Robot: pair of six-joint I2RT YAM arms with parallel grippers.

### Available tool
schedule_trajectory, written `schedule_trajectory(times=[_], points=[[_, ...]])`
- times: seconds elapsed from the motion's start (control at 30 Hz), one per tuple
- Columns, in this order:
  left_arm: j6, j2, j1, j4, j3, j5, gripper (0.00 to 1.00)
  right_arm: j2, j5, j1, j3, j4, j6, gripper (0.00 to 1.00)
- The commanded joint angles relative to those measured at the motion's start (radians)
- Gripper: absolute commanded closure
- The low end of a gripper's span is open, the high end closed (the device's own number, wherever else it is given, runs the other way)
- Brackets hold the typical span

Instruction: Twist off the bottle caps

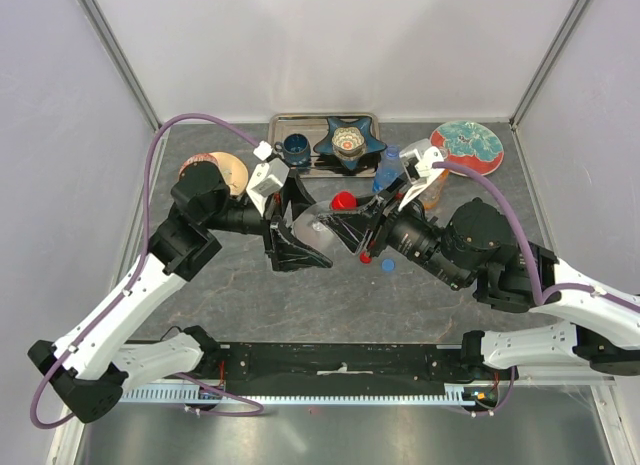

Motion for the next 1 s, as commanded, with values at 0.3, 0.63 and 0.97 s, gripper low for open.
schedule_trajectory(times=[0.3,0.63,0.97], points=[[0.050,-0.005,-0.007,-0.029,0.001,-0.058,0.51,-0.014,-0.015,0.002,0.016,0.095,0.009,1.00],[0.084,-0.016,-0.013,-0.014,-0.016,-0.295,0.51,-0.037,-0.008,0.002,0.125,0.079,-0.035,0.18],[0.208,0.013,-0.183,0.044,-0.068,-0.935,0.54,0.063,0.381,0.002,0.226,-0.035,-0.041,0.23]])
